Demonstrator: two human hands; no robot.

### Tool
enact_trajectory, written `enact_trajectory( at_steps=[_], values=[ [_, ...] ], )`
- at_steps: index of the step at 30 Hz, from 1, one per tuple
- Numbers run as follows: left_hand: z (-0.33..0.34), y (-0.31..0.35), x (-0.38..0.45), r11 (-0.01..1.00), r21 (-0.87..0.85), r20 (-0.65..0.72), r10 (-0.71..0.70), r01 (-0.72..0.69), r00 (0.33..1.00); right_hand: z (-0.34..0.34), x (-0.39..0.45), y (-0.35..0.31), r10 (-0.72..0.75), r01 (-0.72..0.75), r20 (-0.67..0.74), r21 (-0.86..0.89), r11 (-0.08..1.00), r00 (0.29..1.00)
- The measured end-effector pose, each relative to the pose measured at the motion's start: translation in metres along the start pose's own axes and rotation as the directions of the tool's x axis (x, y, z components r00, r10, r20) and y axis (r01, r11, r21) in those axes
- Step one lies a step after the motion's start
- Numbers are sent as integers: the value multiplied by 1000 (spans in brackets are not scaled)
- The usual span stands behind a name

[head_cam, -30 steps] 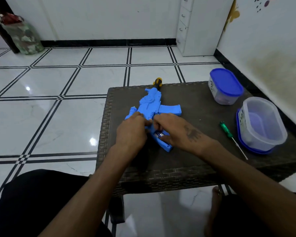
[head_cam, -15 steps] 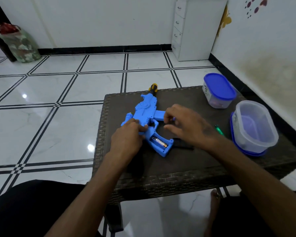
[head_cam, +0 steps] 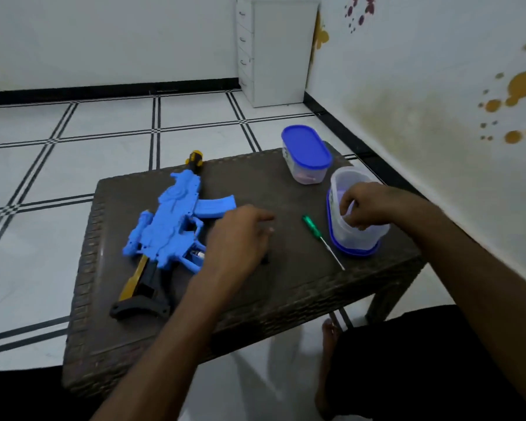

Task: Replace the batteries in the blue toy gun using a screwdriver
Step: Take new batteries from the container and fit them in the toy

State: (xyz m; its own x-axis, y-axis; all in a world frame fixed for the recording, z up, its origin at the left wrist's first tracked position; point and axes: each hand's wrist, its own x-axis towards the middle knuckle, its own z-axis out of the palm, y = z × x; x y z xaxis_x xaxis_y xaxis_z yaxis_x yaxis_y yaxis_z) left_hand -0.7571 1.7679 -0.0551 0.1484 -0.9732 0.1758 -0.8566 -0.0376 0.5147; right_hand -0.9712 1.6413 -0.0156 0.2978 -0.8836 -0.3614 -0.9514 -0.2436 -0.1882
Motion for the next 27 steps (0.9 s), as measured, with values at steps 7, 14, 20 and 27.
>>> enact_trajectory(
  at_steps=[7,14,20,27],
  values=[
    [30,50,2,988,12,125,150,-152,981,10,8,-8,19,-18,0,-114,993,1000],
    [22,38,2,993,-8,79,115,-115,990,-2,-3,5,-50,91,-290,130,987,956],
    [-6,6,-8,1000,-24,-22,-3,3,1000,-10,-35,-24,-158,397,-407,611,685,900],
    [-42,-61,-32,969,-149,-244,-227,195,943,31,-49,-87,-308,291,-188,897,332,933]
  ],
)
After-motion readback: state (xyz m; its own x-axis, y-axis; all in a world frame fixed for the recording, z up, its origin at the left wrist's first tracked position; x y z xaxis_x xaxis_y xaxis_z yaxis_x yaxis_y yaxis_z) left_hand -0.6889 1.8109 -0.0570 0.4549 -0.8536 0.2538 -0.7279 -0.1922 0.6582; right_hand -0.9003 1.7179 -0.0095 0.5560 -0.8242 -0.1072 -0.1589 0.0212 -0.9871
